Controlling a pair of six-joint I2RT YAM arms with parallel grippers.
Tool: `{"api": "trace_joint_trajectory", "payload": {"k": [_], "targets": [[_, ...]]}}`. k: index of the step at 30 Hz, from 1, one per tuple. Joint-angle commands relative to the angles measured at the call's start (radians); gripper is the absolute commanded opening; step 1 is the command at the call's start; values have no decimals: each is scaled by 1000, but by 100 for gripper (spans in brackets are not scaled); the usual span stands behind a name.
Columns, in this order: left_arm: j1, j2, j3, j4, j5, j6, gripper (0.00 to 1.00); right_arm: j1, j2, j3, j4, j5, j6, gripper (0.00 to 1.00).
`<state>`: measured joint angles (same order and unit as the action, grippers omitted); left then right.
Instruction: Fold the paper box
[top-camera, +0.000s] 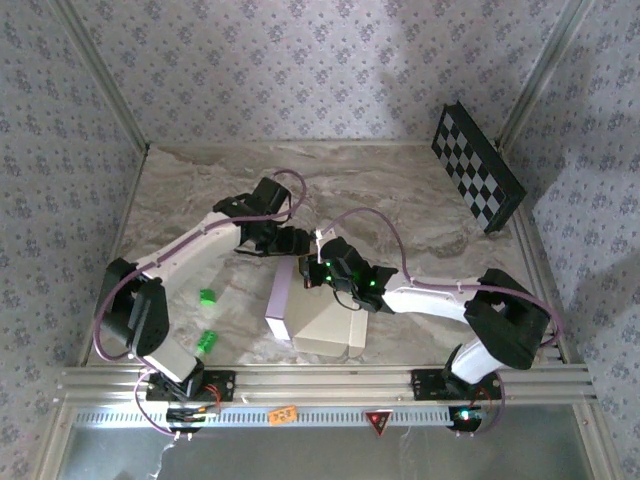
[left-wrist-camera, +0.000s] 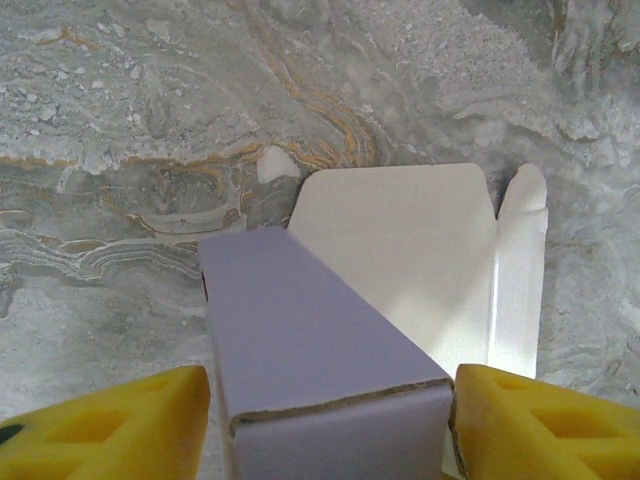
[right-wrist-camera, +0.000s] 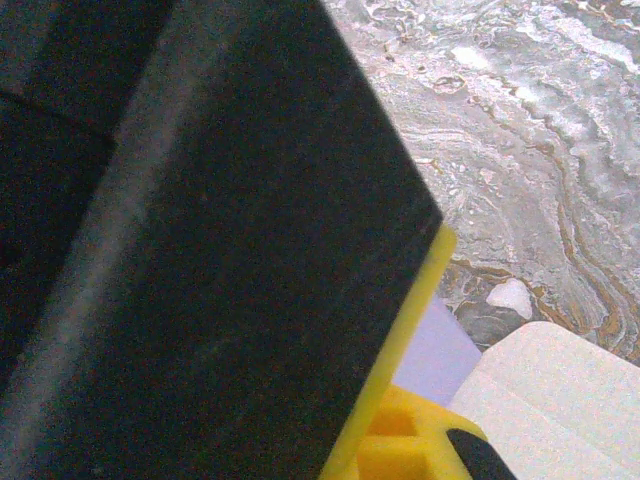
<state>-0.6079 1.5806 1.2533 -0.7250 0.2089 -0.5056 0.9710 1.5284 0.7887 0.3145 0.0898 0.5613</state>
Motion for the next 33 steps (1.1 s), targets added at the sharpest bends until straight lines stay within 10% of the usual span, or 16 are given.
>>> {"api": "trace_joint_trajectory", "payload": {"k": [1,16,33], "targets": [[-12,22,39,-65,-38,32,62,1,20,-31,-160,-20,8,0],[-35,22,47,-79,-8,104,57,-66,-263,-41,-342,-26,-132,51],[-64,37,67,-146,115,271,57,-228,-230,-302,94,-459,-621,57]]}}
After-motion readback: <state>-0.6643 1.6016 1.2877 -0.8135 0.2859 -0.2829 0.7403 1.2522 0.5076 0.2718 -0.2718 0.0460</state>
